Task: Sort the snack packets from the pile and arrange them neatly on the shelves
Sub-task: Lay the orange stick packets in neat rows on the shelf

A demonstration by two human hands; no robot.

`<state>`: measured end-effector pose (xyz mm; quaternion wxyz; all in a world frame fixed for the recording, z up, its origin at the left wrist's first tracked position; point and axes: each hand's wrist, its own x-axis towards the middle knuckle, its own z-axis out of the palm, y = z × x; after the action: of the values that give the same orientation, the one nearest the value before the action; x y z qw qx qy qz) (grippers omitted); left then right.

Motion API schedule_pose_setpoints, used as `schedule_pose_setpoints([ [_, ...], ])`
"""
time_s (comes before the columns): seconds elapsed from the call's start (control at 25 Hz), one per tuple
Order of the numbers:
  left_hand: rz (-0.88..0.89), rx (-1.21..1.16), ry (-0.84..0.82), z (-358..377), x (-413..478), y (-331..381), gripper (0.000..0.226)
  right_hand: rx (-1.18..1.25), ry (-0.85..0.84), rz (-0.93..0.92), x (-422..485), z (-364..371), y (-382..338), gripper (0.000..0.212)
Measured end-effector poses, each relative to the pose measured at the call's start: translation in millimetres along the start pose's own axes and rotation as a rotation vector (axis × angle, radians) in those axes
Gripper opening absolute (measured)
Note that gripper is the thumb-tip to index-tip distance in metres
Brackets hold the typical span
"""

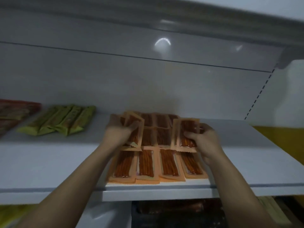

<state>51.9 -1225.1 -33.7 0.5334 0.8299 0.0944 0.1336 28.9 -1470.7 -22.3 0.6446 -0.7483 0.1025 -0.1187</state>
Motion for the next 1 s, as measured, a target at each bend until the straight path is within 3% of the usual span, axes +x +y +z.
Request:
schedule_pose_setpoints([
  [0.12, -0.004, 0.07, -0.04, 19.1, 16.0, 10.8, 0.067, -0.101, -0.101, 0.016, 15.1, 16.3, 3.3, 0.019],
  [0.28, -0.013, 0.114, -0.034, 41.3, 21.1, 26.6, 0.031, -0.11, -0.204, 0.038, 37.8, 33.6, 0.4, 0.017],
  [0.36, -0.018, 0.118, -0.025, 47.8, 25.2, 23.1, 0.026, -0.133, -0.22, 0.041, 53.2, 40.6, 6.4, 0.013],
  [0.4, -0.048, 0.144, -0.03, 48.0, 25.7, 22.3, 0.029, -0.161, -0.224, 0.037, 59.8, 44.3, 9.6, 0.011],
  [0.48, -0.092, 0.215, -0.052, 47.9, 26.4, 21.1, 0.062, -0.275, -0.22, -0.01, 68.7, 48.6, 14.1, 0.014],
  [0.56, -0.094, 0.302, -0.047, 49.0, 26.9, 22.2, 0.067, -0.405, -0.237, -0.082, 71.6, 49.1, 14.1, 0.016],
  [0.8, 0.09, 0.551, 0.09, 39.0, 23.9, 42.8, 0.036, -0.706, -0.308, -0.125, 75.3, 39.9, 14.2, 0.028],
  [0.92, 0.204, 0.515, 0.079, 28.0, 22.3, 63.0, 0.034, -0.437, -0.325, -0.124, 79.7, 35.3, 16.8, 0.018],
  [1.0, 0.17, 0.429, 0.024, 29.6, 21.7, 69.7, 0.03, -0.284, -0.293, -0.136, 85.2, 20.9, 8.1, 0.014],
])
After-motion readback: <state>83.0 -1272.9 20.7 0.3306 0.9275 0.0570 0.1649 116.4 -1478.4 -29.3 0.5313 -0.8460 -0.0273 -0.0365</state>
